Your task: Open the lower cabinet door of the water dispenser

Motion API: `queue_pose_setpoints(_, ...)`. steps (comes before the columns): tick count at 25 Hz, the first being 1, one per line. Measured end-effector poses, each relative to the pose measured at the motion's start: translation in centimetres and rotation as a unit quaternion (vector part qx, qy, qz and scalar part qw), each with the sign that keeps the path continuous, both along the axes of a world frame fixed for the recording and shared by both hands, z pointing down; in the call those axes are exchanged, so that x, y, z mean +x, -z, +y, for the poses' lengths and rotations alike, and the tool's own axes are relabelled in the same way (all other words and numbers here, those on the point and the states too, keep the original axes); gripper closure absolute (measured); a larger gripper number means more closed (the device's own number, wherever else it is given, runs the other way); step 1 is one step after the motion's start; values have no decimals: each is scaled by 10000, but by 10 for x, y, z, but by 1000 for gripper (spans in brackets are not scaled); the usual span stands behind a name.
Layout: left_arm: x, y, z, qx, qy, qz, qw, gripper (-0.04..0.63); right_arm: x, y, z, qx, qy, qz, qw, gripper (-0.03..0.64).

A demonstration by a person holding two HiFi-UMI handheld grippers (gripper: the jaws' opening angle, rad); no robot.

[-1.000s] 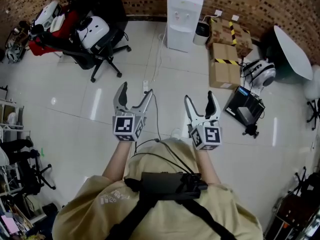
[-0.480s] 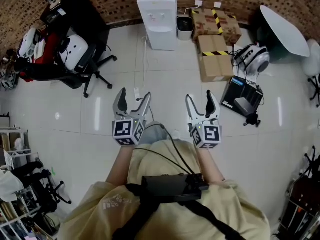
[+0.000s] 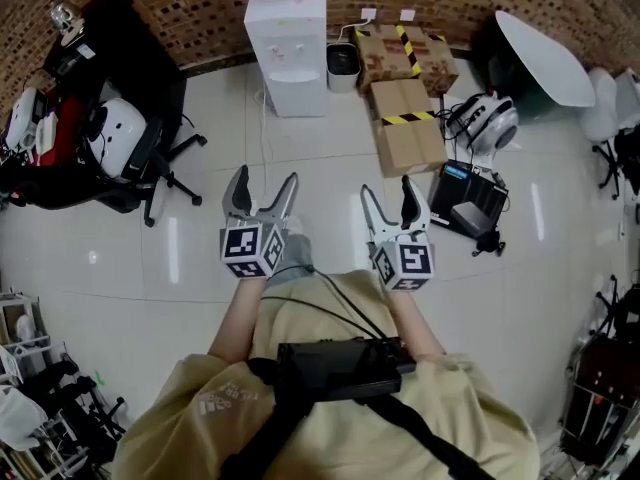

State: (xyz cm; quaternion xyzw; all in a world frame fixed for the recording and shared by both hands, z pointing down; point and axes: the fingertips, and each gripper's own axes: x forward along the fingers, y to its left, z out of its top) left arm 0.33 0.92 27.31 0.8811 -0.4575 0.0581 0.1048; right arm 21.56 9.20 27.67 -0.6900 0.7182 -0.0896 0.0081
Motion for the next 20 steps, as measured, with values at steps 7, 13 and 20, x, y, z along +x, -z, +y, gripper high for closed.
queue_pose_setpoints(7,-44,4,-116,336,97,-176,9992,198,-58,18,-123,148,376,172,9990,267)
queue_pose_setpoints(13,-66,-23,-184,195,42,-248,9995,206,-81,-26,-200,-260,575,284,9976,267)
queue_pose_setpoints(20,-56,-58,-240,-85,-70,-175,9998,204,-50,-91,-271,-883,622,591,9924,267)
